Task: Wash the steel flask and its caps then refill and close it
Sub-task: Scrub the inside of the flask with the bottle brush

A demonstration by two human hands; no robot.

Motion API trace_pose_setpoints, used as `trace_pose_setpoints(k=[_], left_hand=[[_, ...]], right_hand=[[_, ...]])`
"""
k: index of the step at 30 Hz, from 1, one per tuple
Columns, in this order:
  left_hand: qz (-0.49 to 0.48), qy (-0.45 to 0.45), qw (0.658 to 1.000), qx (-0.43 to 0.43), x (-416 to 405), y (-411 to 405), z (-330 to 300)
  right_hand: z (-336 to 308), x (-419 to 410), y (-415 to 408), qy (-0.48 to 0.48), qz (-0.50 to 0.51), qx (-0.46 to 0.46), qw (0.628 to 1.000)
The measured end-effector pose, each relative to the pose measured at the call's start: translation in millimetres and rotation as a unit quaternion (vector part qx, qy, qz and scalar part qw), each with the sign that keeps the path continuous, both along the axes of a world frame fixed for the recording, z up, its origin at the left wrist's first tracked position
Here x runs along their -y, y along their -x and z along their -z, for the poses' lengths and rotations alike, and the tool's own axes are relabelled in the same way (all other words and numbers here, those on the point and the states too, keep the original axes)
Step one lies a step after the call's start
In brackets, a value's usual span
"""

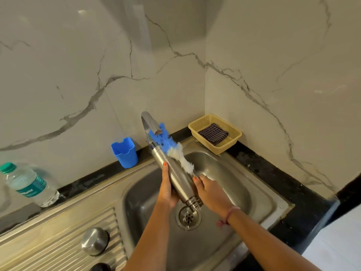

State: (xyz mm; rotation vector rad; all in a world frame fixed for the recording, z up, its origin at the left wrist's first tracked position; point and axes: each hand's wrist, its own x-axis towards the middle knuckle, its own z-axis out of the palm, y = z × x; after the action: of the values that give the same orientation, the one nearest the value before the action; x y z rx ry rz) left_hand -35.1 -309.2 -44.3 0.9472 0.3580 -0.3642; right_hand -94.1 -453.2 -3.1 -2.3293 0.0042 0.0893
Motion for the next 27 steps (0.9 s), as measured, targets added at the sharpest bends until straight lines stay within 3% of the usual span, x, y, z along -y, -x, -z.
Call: trace_pose_setpoints(k=[5,9,17,21,27], left_hand=[[-0.025,0.016,1.0,0.006,-8.5,-11.1,4.6],[-0.039,0.029,0.999,0.019,-16.1,-16.7,10.9],[-0.013,0.007,1.0,-0.009,1.8,-0.4,2.4],[-0.051,0.019,0.999,-0.005,-2.3,-9.1,3.2],[-0.108,0.044,0.993,-0.033,-16.7,-27.6,3.4]], right_hand=[[21.0,14.4,38.2,-0.01,-0.003,0.005,1.0],[52.4,30.6,69.1,-0.007,-0.001,-0.041,0.999],[8.9,9.4,-1.0,-0.017,0.004,0.001,1.0],[14.6,17.8,16.5,0.011,-0.02,-0.007,1.0],[42.0,59.7,78.1,0.004,-0.026,-0.103,0.994]])
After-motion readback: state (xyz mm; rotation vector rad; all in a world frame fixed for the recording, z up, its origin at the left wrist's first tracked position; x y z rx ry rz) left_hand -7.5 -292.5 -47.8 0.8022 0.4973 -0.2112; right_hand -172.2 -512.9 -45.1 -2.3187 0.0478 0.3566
